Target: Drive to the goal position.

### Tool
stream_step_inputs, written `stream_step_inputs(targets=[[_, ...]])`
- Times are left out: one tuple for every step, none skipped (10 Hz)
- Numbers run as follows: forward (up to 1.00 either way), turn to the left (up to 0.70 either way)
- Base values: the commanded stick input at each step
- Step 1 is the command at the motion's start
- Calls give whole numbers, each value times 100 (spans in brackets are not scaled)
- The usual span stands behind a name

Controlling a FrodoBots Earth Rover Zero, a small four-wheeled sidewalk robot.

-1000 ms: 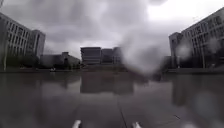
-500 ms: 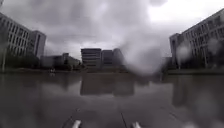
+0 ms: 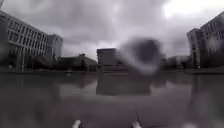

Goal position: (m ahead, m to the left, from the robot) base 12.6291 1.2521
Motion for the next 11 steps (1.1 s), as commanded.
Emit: stream_step_inputs(targets=[[70,0],[70,0],[70,0],[70,0],[70,0],[70,0],[70,0],[70,0],[70,0],[70,0],[70,0]])
